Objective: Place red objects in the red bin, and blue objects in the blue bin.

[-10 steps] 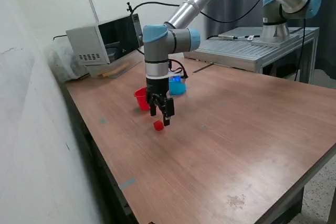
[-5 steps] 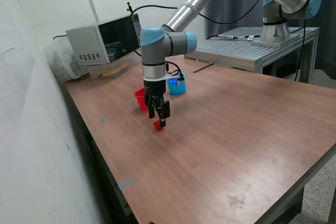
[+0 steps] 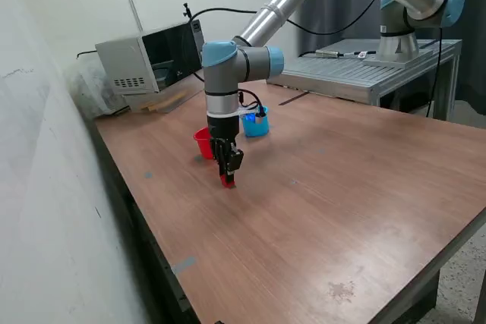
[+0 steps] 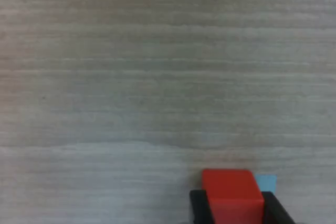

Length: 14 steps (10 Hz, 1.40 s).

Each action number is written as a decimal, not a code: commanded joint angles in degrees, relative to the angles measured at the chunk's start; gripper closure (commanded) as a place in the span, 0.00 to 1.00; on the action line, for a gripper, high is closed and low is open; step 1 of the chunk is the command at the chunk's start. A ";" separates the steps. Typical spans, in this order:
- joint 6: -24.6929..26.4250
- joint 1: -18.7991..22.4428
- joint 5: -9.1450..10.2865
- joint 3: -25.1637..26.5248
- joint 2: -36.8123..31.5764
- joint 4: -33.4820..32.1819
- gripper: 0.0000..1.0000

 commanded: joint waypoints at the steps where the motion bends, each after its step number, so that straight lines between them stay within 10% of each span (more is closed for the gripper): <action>1: -0.41 0.39 -0.91 0.64 -0.78 0.25 1.00; 10: -0.76 2.16 -1.18 16.29 -25.75 2.54 1.00; 14: -1.20 -9.69 -1.09 13.49 -19.45 2.54 1.00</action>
